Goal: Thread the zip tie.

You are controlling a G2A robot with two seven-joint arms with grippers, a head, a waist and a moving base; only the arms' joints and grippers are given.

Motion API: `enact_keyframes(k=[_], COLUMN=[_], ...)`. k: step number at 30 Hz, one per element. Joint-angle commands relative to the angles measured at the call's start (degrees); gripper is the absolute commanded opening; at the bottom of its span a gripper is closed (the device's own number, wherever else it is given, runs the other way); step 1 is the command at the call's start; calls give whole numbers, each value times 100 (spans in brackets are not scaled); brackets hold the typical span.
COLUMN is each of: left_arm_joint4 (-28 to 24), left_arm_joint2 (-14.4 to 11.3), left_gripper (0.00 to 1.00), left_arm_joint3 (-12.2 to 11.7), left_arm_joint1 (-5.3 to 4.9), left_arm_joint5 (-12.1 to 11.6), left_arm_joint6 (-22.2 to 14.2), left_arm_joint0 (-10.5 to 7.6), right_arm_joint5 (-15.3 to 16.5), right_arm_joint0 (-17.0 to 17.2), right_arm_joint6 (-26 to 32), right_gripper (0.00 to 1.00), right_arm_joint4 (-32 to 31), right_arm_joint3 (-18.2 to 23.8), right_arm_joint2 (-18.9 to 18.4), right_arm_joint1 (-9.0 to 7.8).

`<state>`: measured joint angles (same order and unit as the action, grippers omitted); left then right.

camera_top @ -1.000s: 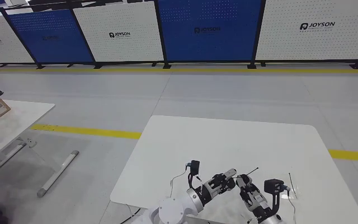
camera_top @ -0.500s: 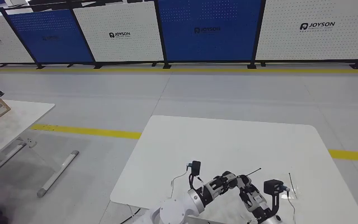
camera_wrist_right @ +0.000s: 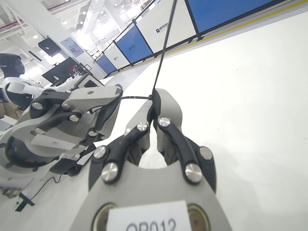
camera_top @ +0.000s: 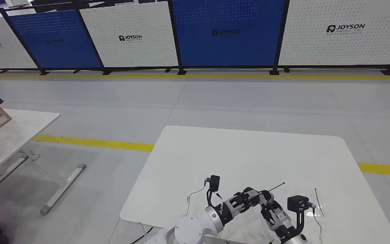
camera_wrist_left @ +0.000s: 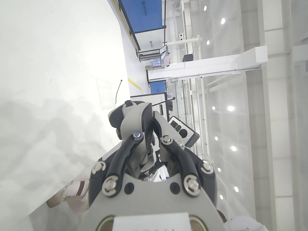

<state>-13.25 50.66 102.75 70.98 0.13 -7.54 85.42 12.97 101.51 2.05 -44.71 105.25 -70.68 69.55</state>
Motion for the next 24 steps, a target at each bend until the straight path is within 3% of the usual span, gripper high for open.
enact_keyframes(k=[1,4,8,14,24], left_arm_joint4=[6,25,30,56,82], left_arm_joint2=[-4,-11,-17,-26,-31], left_gripper=[4,15,18,0,0], left_arm_joint3=[-4,-11,-17,-24,-34], left_arm_joint1=[1,3,6,9,15], left_arm_joint5=[5,9,13,21,26], left_arm_joint6=[-1,0,4,27,76], left_arm_joint0=[-5,-14,-19,-16,-13], right_arm_joint5=[0,3,8,13,-20], right_arm_joint0=[-2,-3,-6,-3,-12], right_arm_joint6=[-1,-2,-4,-15,-2], right_gripper=[0,0,0,0,0], right_arm_joint4=[6,11,19,31,50], right_arm_joint3=[-2,-13,-26,-28,-9], right_arm_joint2=[0,-1,-2,-5,8], right_arm_joint1=[0,-1,-1,-2,0])
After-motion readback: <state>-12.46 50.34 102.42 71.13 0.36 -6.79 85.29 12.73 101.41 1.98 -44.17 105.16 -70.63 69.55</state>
